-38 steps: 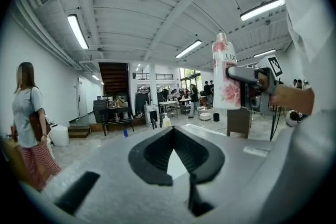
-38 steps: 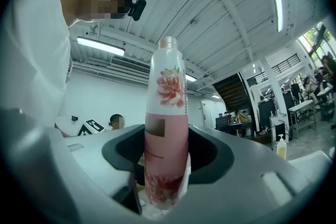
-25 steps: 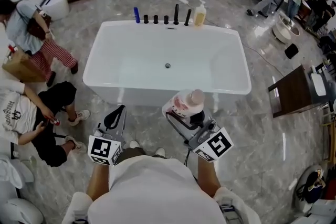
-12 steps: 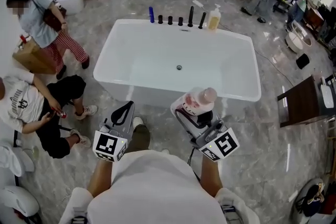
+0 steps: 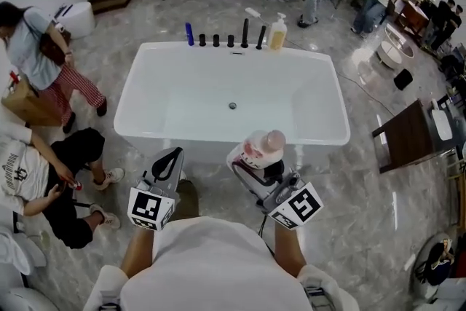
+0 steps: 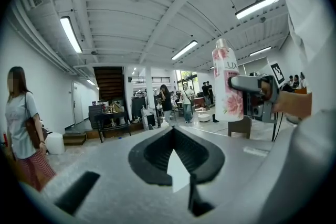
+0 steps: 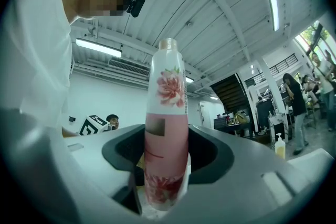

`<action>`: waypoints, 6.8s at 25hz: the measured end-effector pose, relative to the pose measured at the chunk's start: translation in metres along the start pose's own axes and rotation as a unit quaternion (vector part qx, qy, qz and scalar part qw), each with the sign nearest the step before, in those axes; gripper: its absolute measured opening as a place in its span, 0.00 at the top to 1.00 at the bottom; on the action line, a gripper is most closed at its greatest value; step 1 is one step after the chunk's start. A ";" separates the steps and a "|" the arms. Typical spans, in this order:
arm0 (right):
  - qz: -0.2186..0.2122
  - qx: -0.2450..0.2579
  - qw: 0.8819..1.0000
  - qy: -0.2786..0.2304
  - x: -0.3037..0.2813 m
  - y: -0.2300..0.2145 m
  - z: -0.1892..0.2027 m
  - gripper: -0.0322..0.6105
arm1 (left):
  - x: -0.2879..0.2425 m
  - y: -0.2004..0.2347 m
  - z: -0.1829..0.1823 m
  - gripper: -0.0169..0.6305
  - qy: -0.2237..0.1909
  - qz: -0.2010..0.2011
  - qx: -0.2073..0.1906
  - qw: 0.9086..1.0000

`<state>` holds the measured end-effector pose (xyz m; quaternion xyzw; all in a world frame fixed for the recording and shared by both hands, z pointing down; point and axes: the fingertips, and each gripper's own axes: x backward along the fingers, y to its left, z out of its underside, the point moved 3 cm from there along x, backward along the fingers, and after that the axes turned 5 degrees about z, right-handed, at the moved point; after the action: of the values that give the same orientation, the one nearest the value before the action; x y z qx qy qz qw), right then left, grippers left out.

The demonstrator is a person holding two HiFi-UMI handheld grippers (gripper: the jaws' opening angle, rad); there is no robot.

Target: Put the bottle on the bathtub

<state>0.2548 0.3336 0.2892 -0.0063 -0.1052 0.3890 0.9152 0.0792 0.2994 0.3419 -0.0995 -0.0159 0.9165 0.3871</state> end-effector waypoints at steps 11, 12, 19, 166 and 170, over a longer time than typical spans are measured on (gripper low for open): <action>-0.002 -0.001 1.000 0.009 -0.148 -0.029 0.009 0.56 | -0.042 0.150 0.017 0.96 -0.002 -0.004 0.030 1.000; -0.001 -0.001 1.000 0.010 -0.166 -0.031 0.009 0.56 | -0.044 0.169 0.019 0.96 -0.001 -0.005 0.032 0.999; 0.022 -0.017 1.000 0.001 -0.273 -0.050 0.013 0.56 | -0.062 0.288 0.033 0.96 -0.006 -0.008 0.041 0.999; 0.044 -0.013 0.996 0.071 -0.531 -0.246 0.163 0.65 | -0.222 0.490 0.058 0.96 -0.018 -0.019 0.112 0.993; 0.041 -0.001 0.998 0.053 -0.507 -0.231 0.121 0.66 | -0.213 0.469 0.047 0.96 -0.019 -0.008 0.105 0.994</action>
<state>0.0527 -0.1969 0.3341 -0.0316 -0.0569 0.4256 0.9025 -0.1159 -0.1783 0.3740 -0.0404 0.0725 0.9115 0.4027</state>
